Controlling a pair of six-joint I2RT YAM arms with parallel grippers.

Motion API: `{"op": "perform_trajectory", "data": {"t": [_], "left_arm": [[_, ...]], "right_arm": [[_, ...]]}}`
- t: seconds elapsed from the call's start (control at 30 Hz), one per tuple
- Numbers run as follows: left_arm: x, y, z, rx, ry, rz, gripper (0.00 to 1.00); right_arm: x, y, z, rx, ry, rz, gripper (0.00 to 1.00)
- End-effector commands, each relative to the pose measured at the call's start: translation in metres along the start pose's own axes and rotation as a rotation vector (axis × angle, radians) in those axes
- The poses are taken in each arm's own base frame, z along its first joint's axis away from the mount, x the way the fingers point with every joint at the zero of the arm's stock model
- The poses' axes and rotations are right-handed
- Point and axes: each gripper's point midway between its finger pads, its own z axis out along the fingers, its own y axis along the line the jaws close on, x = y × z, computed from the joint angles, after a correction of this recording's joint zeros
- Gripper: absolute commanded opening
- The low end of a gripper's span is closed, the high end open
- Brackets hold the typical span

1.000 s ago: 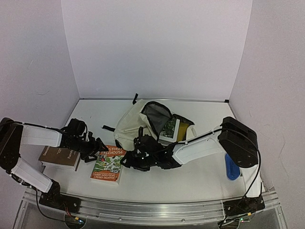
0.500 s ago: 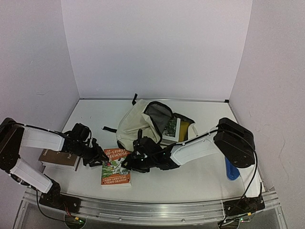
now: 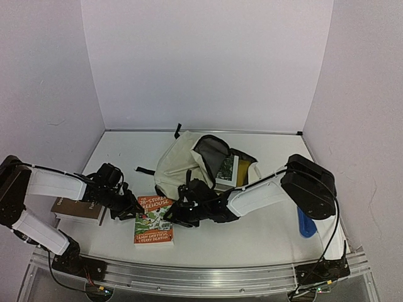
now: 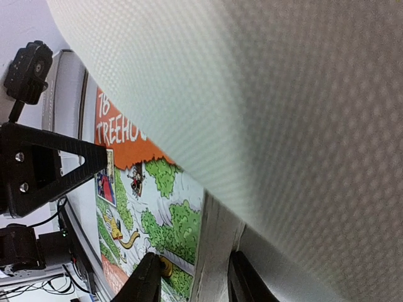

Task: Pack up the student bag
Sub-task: Pick up the book from the center of the board.

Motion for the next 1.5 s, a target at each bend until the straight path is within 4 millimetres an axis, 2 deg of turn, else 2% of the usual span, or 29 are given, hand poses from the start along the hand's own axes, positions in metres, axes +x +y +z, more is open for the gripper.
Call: {"op": "perform_trajectory", "data": {"t": [0.0,0.27,0.67,0.9,1.27,1.3,1.47], "left_arm": [[0.015,-0.038,0.000,0.130,0.066,0.046,0.34],[0.018,-0.035,-0.003,0.130,0.063,0.035,0.34],[0.018,-0.035,-0.003,0.128,0.063,0.034,0.33],[0.017,-0.041,-0.004,0.148,0.068,0.038,0.31],[0.016,-0.050,-0.012,0.188,0.054,0.044,0.31],[0.016,-0.051,-0.012,0.193,0.053,0.044,0.31],[0.016,-0.052,-0.015,0.209,0.040,0.043,0.31]], "right_arm": [[0.006,0.060,-0.003,-0.281,-0.003,-0.010,0.33],[0.000,0.090,-0.030,-0.427,-0.039,0.015,0.30],[-0.006,0.099,-0.046,-0.448,-0.071,0.004,0.27],[0.000,0.109,-0.039,-0.492,-0.040,-0.014,0.27],[0.005,0.093,-0.017,-0.440,-0.020,-0.014,0.32],[0.005,0.093,-0.016,-0.434,-0.021,-0.017,0.30],[-0.001,0.096,-0.021,-0.420,-0.052,-0.027,0.02]]}}
